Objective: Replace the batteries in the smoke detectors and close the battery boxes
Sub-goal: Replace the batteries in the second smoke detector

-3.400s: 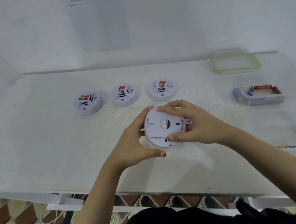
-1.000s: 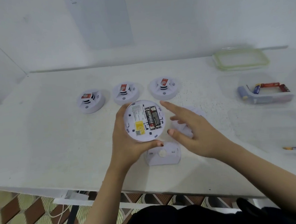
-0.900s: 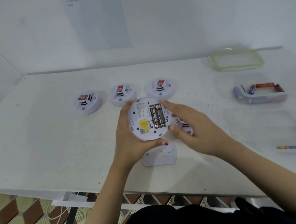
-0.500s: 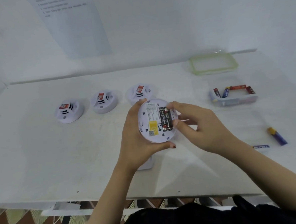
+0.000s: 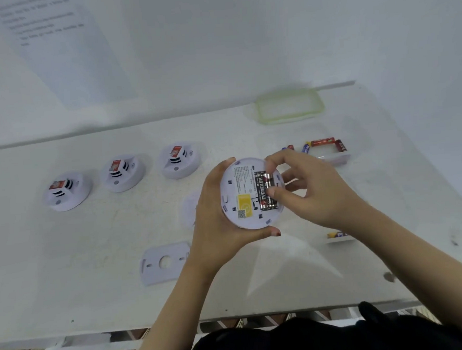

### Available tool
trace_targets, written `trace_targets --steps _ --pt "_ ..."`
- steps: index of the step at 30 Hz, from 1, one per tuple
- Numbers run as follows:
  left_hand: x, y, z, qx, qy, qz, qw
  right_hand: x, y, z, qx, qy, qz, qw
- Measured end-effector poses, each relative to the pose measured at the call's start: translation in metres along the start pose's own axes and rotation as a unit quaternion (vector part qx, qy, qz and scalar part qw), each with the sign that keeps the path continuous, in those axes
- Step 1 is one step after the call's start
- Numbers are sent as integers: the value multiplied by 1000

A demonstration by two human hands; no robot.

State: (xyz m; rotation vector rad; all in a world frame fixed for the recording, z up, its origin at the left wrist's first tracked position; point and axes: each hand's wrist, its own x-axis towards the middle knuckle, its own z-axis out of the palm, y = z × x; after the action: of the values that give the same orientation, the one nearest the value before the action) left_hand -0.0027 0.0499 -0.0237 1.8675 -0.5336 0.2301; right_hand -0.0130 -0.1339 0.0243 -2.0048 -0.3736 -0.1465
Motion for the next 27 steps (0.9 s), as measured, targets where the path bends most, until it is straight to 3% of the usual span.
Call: trace_targets --steps 8,16,27 --pt "9 13 41 -29 19 11 999 -11 16 -38 56 -11 -3 998" --pt "17 15 75 -41 19 9 999 -26 38 -52 84 43 -8 996" --pt "17 13 92 -19 18 0 1000 -28 52 -68 141 12 -29 990"
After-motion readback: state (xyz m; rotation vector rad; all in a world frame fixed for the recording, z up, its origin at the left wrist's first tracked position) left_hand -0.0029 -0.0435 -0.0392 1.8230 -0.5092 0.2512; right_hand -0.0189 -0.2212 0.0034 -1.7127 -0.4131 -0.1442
